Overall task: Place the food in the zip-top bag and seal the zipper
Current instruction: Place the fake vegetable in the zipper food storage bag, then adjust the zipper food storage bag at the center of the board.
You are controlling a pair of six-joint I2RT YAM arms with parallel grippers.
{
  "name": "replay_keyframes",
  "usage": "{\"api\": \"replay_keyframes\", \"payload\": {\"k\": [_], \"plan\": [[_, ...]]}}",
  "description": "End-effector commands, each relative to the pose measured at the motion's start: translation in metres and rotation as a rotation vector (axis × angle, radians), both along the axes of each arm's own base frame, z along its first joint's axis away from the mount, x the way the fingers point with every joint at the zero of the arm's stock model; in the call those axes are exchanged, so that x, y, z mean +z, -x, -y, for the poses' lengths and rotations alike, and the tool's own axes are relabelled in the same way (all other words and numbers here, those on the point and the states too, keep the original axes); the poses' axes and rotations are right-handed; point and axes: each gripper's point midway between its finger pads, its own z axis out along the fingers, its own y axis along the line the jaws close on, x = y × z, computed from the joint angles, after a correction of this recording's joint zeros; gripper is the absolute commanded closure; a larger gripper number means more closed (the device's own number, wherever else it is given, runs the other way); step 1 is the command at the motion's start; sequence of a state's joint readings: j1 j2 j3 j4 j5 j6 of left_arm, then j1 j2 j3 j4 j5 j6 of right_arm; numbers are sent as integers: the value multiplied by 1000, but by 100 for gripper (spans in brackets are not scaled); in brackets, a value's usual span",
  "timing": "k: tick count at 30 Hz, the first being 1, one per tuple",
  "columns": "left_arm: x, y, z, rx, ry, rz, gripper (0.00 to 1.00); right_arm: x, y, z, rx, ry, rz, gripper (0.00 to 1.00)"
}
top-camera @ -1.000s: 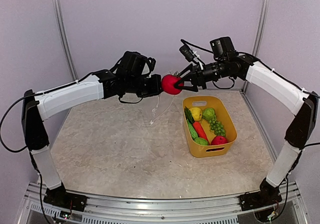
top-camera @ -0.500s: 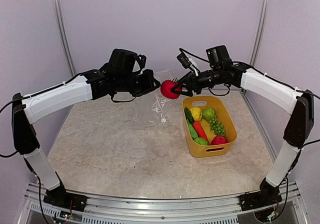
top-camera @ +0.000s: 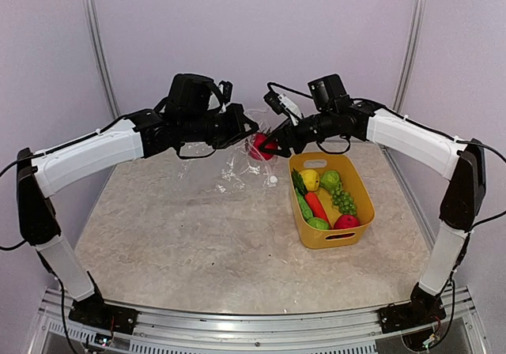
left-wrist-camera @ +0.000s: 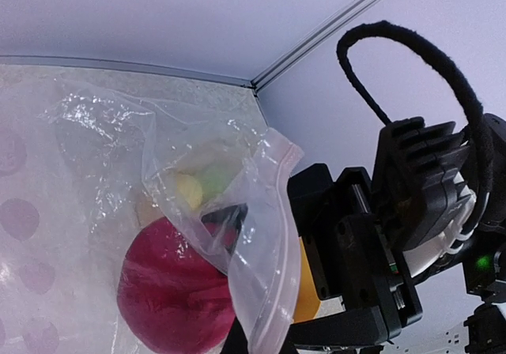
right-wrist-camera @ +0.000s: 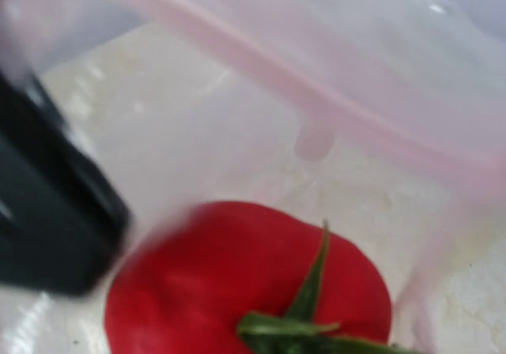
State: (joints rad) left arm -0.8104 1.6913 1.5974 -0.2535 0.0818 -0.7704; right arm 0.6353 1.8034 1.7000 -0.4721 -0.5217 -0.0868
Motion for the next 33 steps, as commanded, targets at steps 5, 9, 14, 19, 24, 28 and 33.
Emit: {"api": "replay_keyframes", "payload": {"k": [5, 9, 14, 19, 24, 28, 33], "plan": [[-8, -5, -1, 16, -10, -9, 100, 11, 3, -12, 3, 17, -14, 23], [-12, -12, -20, 71, -16, -36, 100, 25, 9, 0, -4, 46, 11, 15], [-23, -18, -36, 94, -26, -69, 100, 46, 18, 12, -15, 56, 51, 12], [-28, -21, -40, 98, -32, -75, 100, 37, 4, 26, -115, 106, 92, 16], [-29, -21, -38, 84, -34, -72, 100, 9, -17, 24, -170, 174, 76, 29], [-27, -20, -38, 77, -37, -65, 100, -7, -32, 19, -205, 204, 42, 45], [-29, -18, -41, 75, -57, -61, 100, -15, -35, 11, -192, 205, 11, 61]]}}
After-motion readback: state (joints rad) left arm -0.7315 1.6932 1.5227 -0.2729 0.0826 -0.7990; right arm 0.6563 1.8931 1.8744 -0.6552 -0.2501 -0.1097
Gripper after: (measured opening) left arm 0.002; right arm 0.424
